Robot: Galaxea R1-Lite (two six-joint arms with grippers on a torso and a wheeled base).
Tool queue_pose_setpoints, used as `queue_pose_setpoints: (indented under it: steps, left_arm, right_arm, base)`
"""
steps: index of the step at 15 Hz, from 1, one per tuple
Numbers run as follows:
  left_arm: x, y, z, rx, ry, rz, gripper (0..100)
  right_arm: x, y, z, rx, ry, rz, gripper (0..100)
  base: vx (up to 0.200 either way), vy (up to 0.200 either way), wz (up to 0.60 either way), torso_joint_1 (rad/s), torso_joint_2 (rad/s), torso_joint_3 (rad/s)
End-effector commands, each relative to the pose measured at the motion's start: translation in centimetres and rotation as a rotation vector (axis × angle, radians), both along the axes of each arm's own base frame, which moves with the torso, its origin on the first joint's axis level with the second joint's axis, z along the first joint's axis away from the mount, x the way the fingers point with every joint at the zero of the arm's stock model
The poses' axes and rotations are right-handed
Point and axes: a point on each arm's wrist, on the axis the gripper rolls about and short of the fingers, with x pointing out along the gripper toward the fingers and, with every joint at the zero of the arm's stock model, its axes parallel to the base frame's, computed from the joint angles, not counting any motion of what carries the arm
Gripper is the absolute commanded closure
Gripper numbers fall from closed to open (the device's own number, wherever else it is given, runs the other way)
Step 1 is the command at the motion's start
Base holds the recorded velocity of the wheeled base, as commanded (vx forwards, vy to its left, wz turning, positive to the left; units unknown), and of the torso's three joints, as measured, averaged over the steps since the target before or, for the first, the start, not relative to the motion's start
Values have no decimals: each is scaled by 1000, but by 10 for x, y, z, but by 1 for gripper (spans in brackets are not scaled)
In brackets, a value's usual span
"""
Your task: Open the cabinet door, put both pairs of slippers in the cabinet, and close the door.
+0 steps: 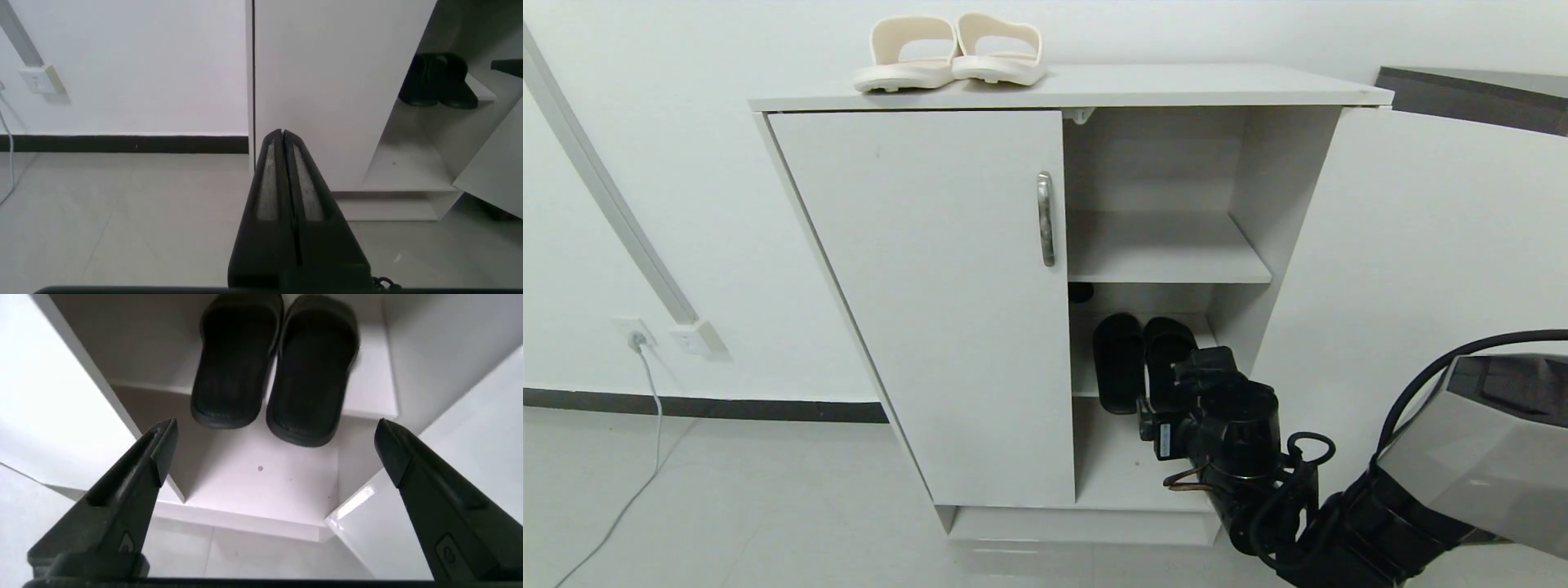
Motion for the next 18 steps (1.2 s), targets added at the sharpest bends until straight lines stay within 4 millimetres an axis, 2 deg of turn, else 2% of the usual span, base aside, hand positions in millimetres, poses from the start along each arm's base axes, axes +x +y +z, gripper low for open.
queue_pose_setpoints:
  steps: [1,8,18]
  left_arm:
    - [0,0,0,3,2,1,100]
    - [0,0,0,2,2,-1,100]
    - [0,0,0,2,2,-1,100]
  right_arm:
    - [3,-2,-5,-8,8,-11,0]
    - [4,-4,-5,-6,6,-17,0]
    - [-5,-11,-11,-51,-4,-3,0]
  base:
    - [0,0,0,0,0,0]
    - [0,0,0,0,0,0]
    - [0,200,0,5,2,3]
